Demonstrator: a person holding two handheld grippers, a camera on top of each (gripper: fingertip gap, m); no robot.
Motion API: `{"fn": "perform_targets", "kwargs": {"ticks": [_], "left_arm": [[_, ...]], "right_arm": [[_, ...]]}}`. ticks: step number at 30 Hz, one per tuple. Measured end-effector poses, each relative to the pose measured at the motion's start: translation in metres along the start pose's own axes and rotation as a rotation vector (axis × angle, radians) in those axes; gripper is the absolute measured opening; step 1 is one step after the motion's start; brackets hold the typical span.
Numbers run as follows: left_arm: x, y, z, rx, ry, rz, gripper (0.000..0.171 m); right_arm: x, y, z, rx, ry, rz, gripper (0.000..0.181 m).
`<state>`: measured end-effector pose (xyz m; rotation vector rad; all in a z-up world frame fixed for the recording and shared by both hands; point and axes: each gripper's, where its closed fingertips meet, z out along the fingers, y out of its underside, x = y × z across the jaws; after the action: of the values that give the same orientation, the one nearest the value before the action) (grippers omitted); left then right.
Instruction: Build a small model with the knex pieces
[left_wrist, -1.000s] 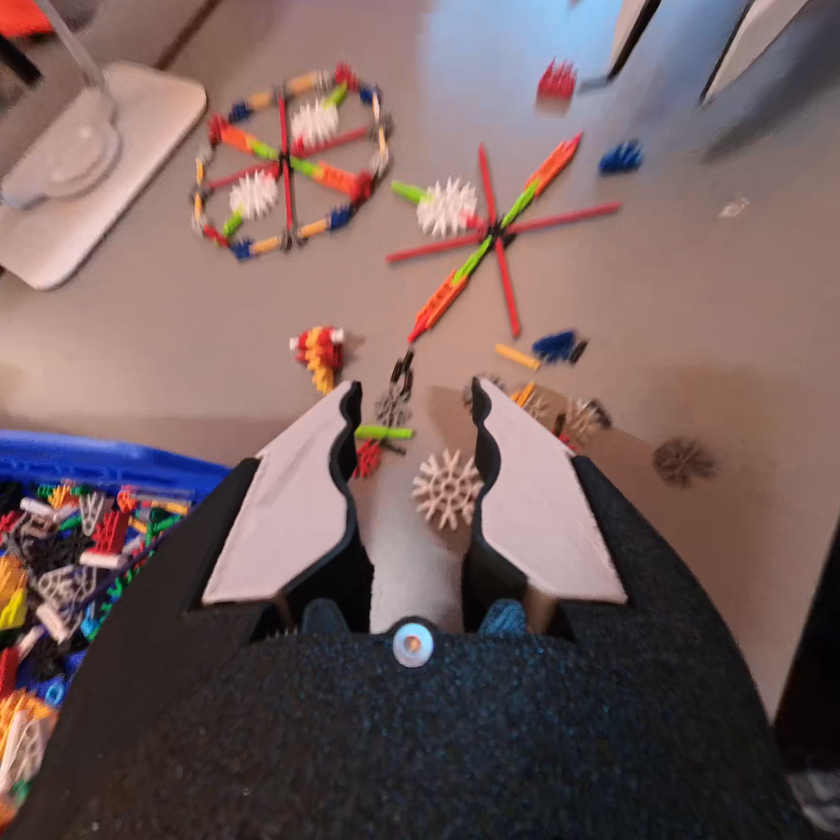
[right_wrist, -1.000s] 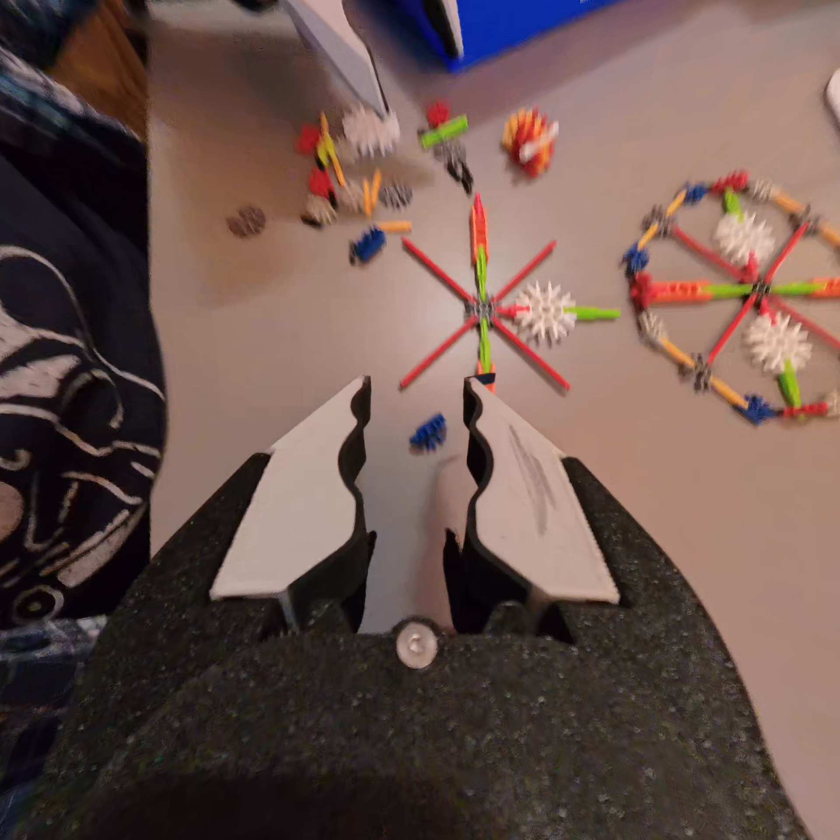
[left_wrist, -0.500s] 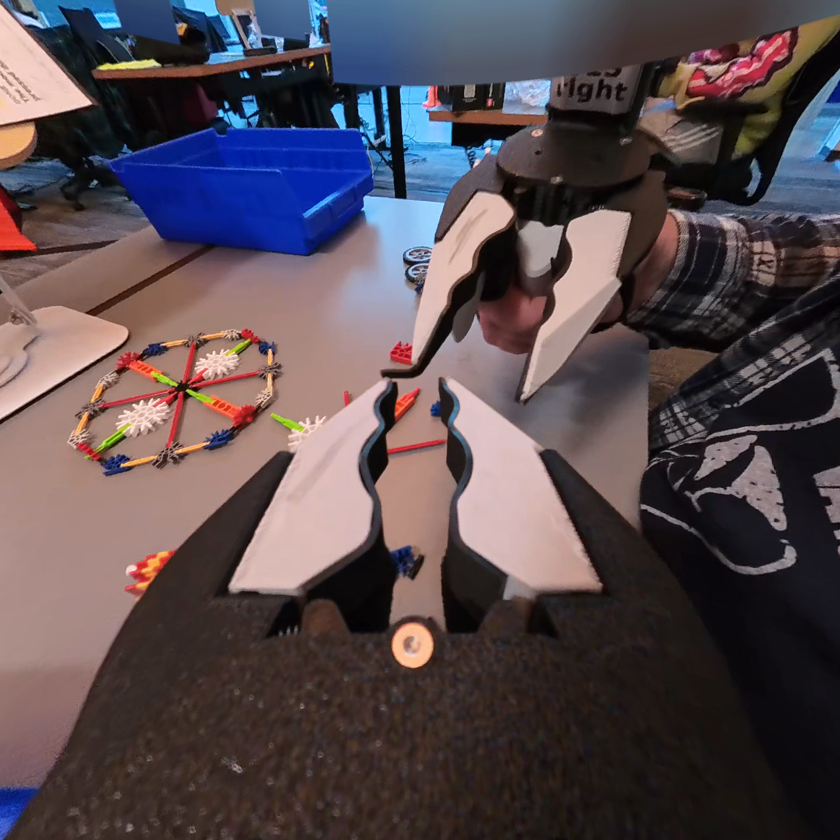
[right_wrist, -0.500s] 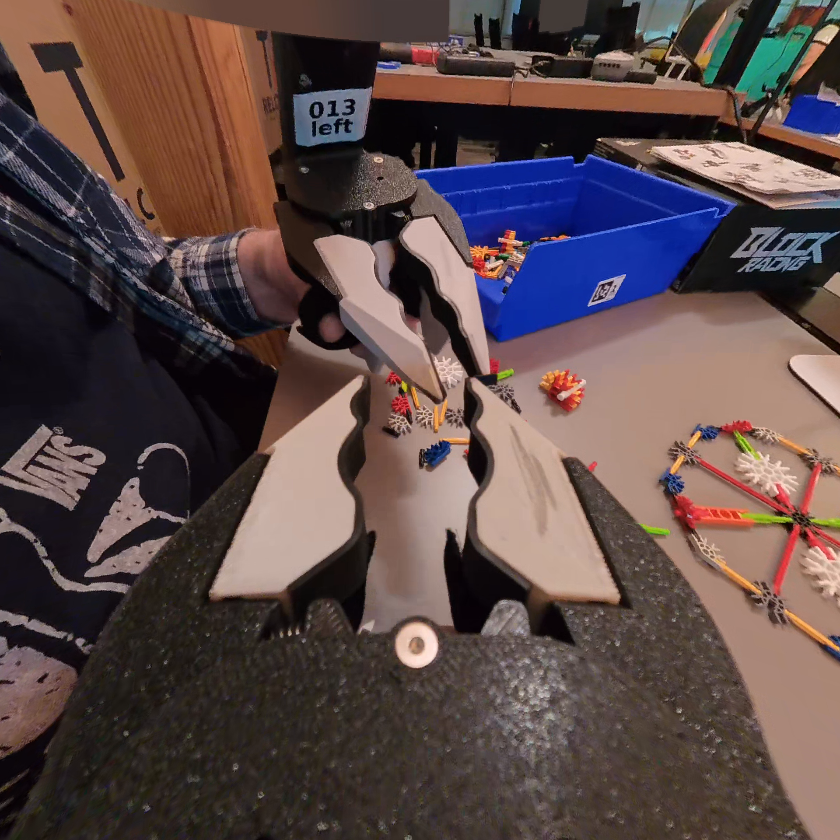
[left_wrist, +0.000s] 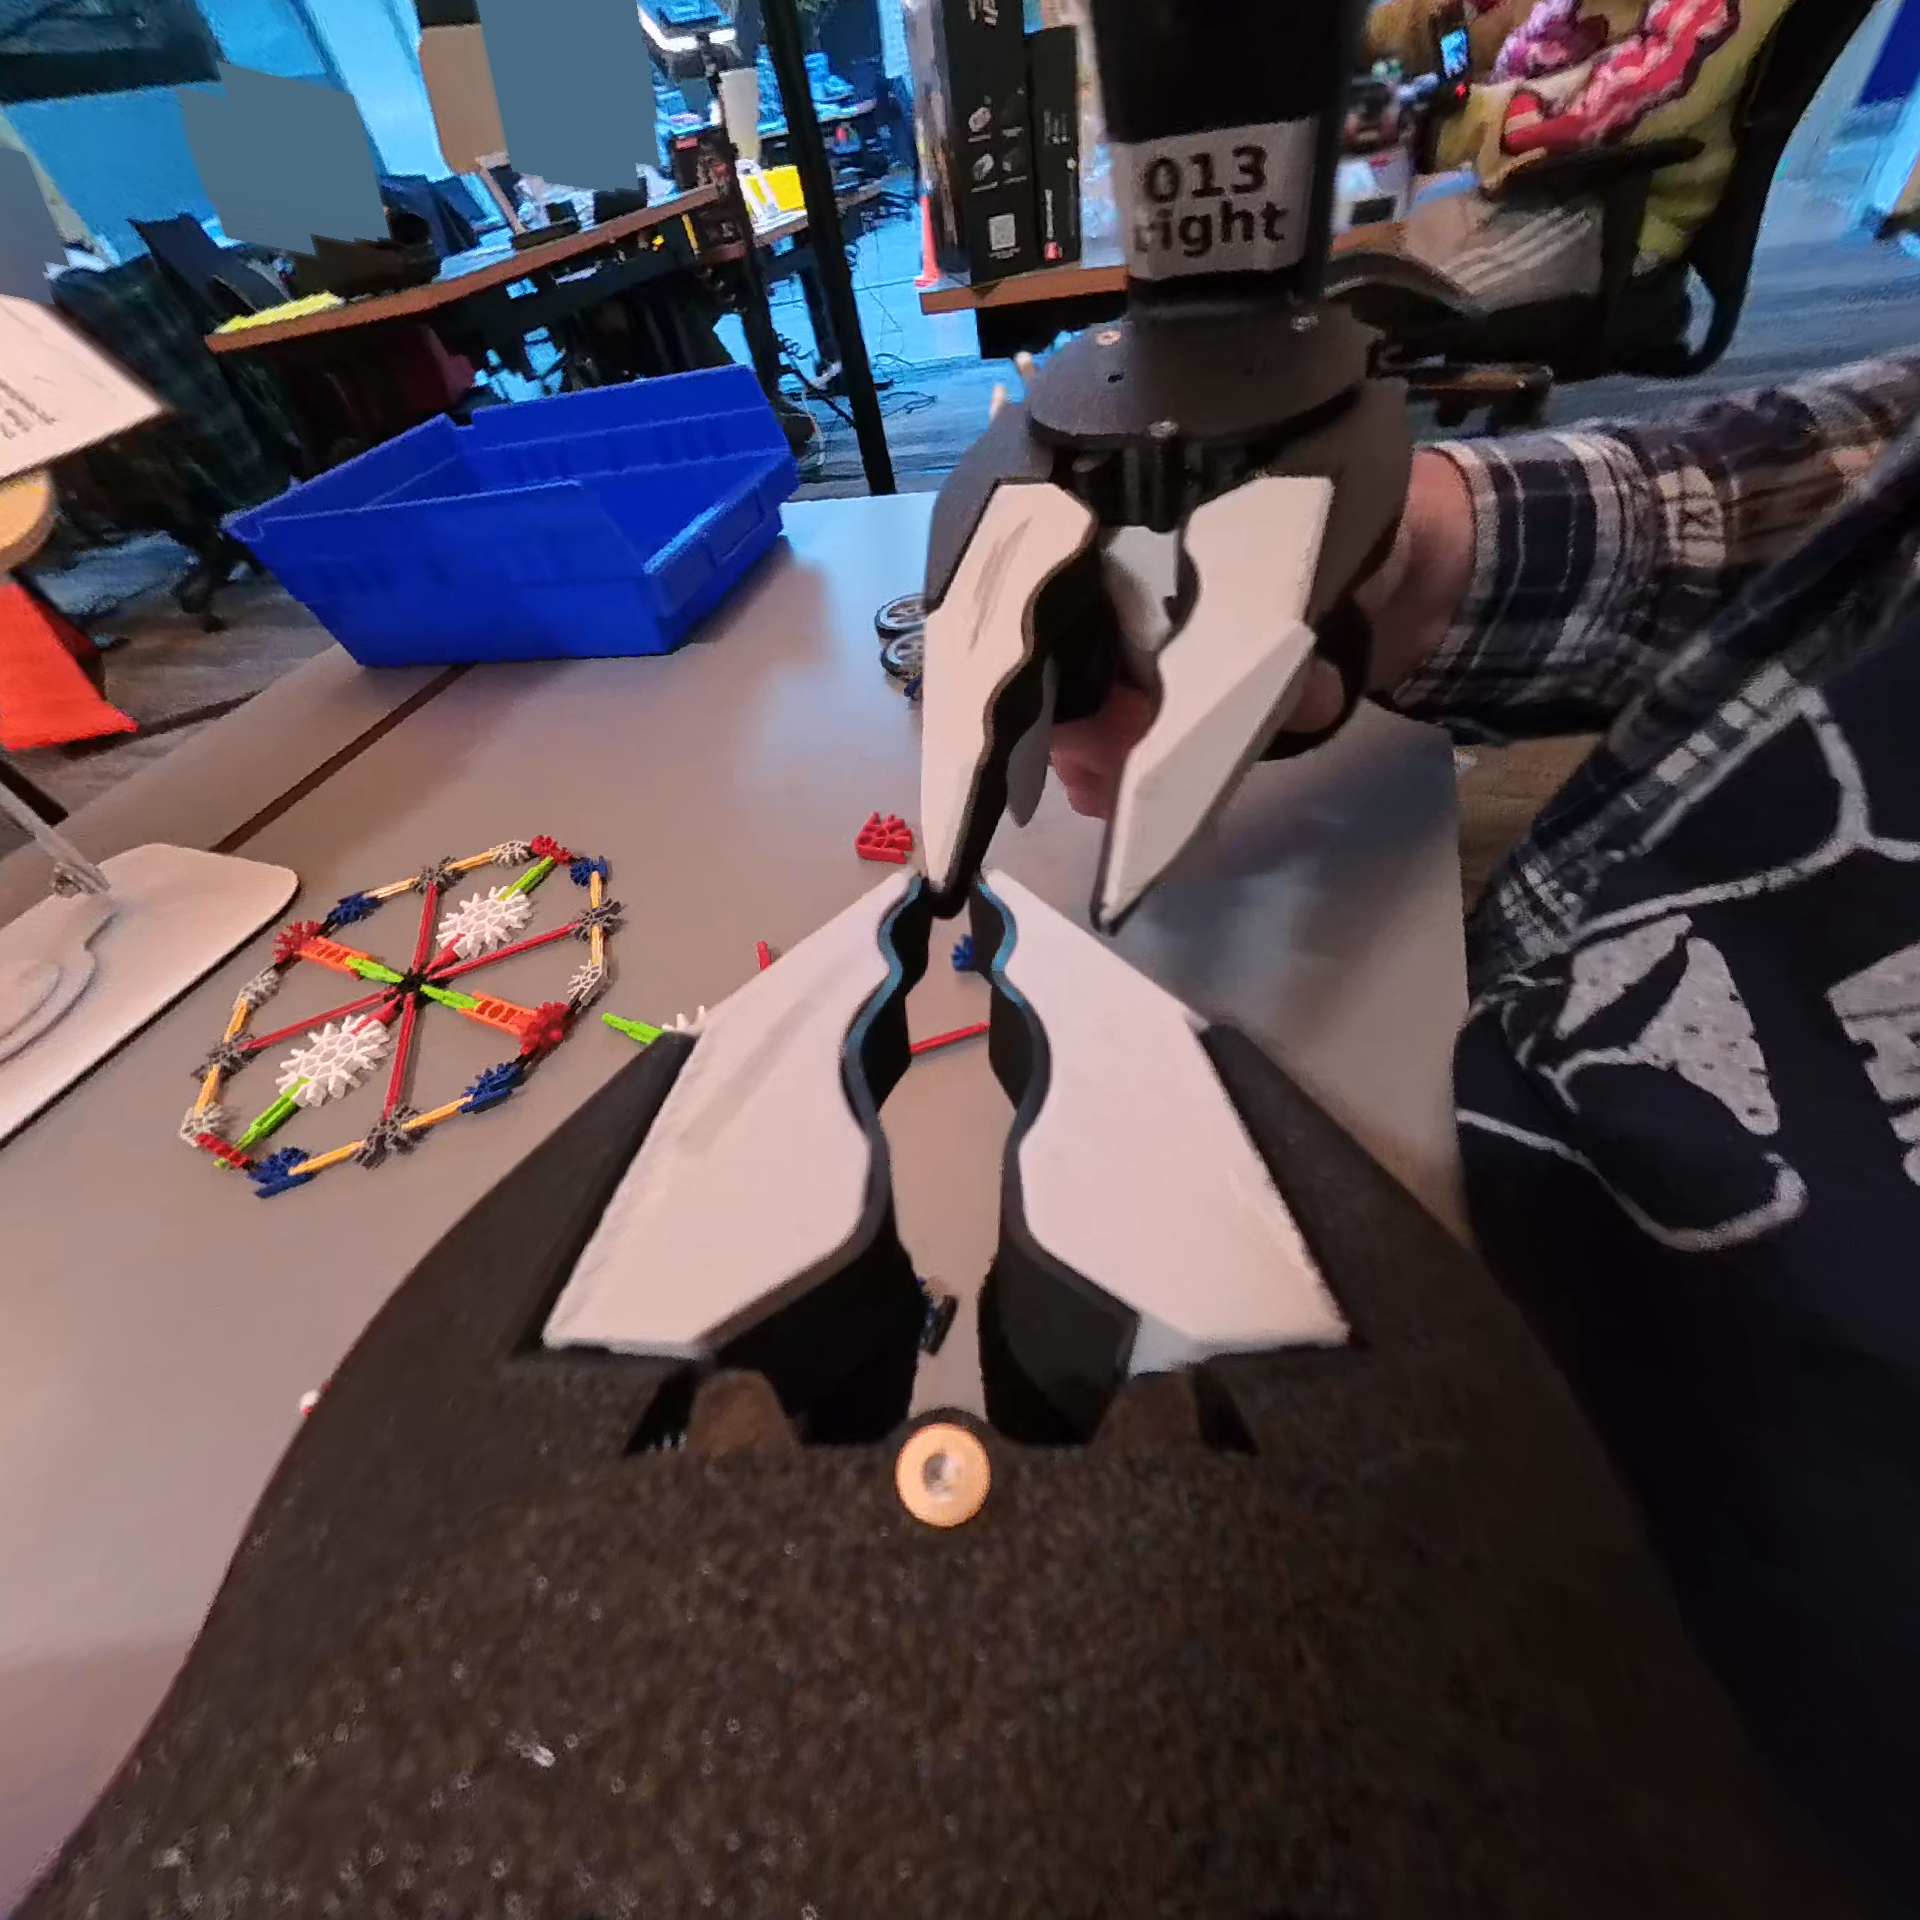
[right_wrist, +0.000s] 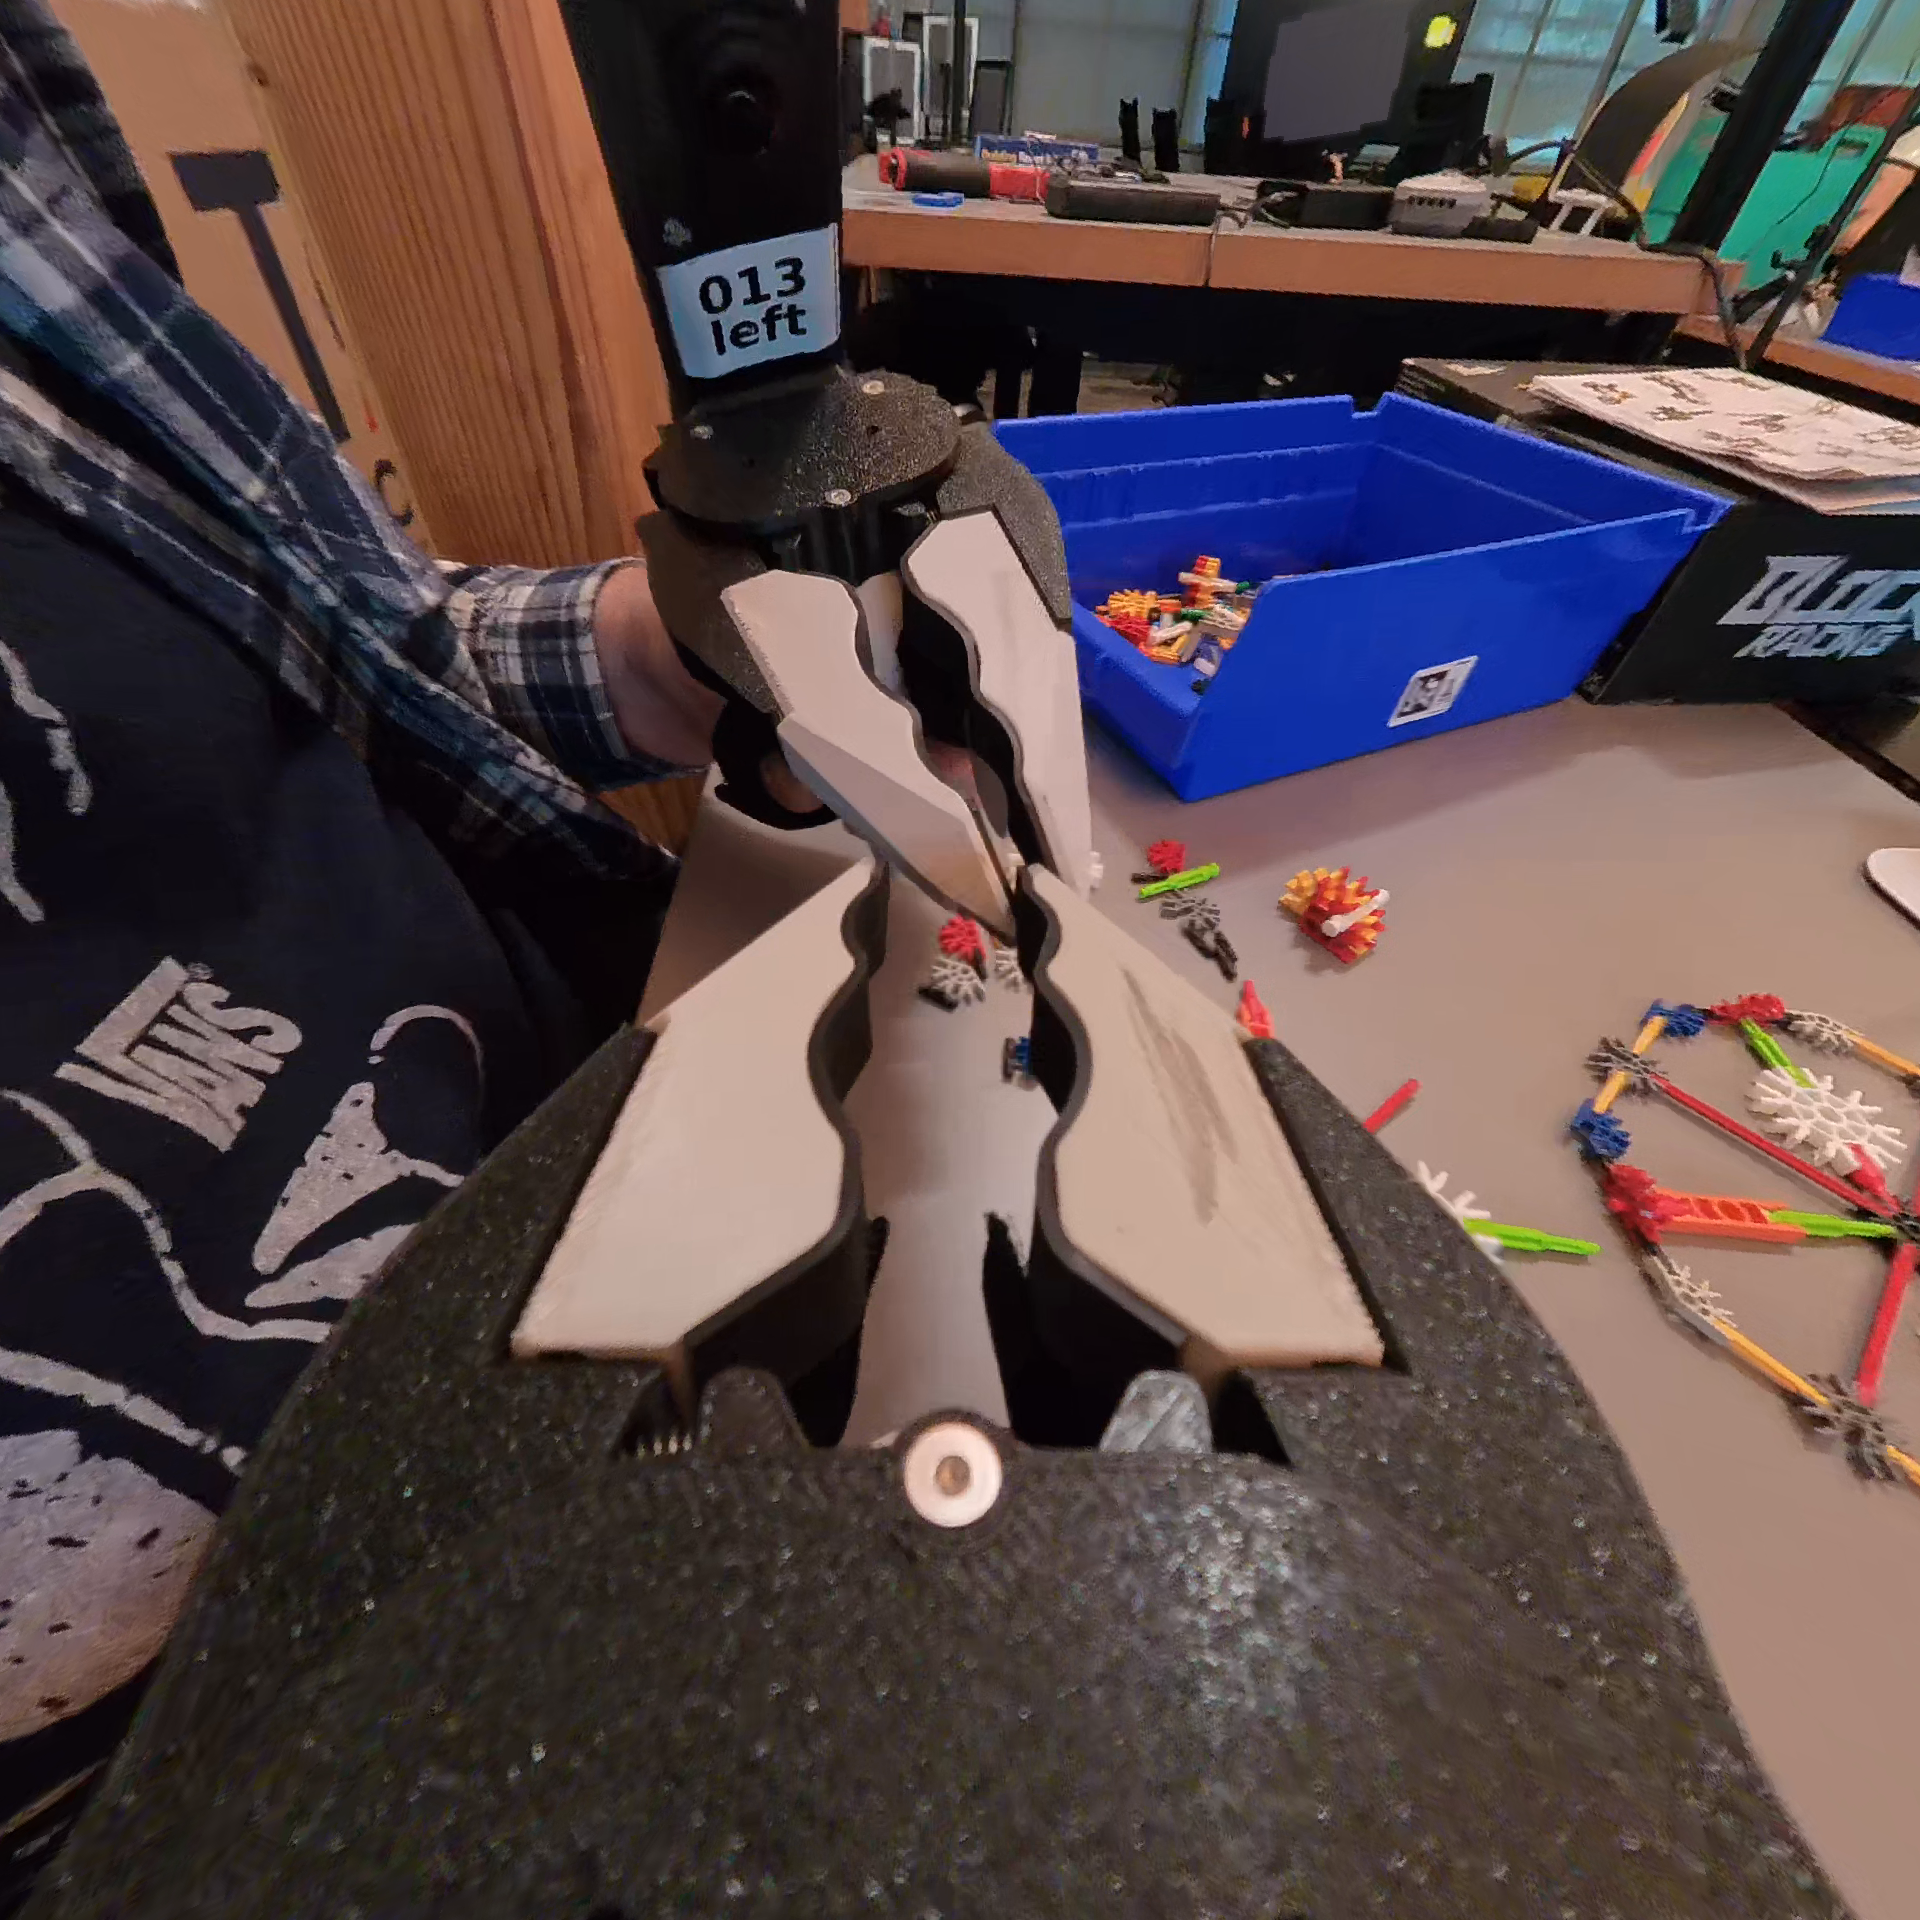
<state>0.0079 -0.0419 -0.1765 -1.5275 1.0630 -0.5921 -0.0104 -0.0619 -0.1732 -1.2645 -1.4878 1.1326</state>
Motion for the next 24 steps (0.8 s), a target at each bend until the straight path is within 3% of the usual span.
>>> {"fn": "perform_targets", "kwargs": {"ticks": [5,18,24], "left_arm": [[0.025,-0.009,-0.013,0.069,0.123,0.005,0.004],[0.037,-0.005,-0.037,0.104,0.202,-0.048,0.004],[0.027,0.008,-0.049,0.054,0.165,-0.025,0.006]], "right_arm": [[-0.022,-0.007,-0.002,0.077,-0.107,0.025,0.011],[-0.044,-0.012,0.013,0.069,-0.242,-0.014,0.007],[-0.041,-0.008,0.028,0.04,-0.194,-0.055,0.009]]}}
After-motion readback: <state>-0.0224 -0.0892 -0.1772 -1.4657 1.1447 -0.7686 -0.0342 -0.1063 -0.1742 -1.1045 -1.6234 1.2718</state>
